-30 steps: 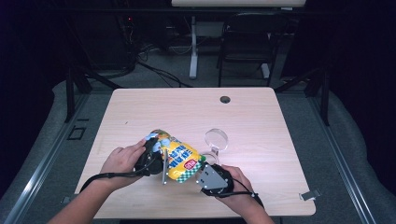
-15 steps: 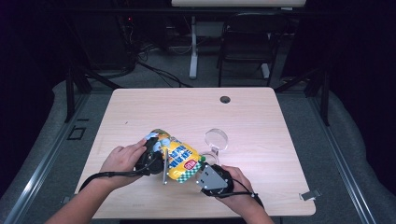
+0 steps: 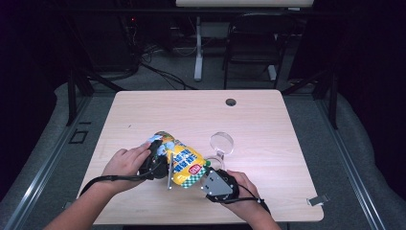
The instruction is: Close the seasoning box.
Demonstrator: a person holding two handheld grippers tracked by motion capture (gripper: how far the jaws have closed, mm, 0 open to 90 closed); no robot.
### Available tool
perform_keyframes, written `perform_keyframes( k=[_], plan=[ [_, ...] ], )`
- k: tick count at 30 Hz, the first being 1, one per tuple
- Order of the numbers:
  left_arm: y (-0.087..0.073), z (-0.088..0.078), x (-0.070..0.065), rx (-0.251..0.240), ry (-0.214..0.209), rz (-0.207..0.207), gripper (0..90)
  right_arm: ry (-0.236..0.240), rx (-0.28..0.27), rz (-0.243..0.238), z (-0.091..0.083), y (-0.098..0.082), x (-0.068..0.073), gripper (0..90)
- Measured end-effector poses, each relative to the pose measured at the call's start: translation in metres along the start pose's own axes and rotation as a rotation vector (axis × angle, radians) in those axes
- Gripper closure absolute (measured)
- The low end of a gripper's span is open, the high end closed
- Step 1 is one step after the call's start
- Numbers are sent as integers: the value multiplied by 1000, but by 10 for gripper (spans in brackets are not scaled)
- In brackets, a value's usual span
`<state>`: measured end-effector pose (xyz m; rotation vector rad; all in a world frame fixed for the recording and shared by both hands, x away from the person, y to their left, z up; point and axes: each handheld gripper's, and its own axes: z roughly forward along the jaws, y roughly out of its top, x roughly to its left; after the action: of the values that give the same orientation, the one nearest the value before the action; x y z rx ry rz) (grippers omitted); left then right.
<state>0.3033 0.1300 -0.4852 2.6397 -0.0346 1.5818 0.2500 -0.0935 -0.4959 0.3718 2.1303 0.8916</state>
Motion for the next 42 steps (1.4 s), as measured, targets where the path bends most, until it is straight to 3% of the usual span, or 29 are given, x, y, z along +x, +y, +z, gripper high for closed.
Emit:
perform_keyframes(
  k=[20, 33, 42],
  plan=[
    [8, -4, 5, 13, 59, 97, 591, -38, 4, -39, -2, -4, 5, 900],
    [12, -4, 6, 12, 104, 163, 591, -75, -2, -36, 0, -8, 11, 900],
    [15, -6, 8, 29, 102, 198, 591, -78, -2, -38, 1, -10, 13, 900]
  ],
)
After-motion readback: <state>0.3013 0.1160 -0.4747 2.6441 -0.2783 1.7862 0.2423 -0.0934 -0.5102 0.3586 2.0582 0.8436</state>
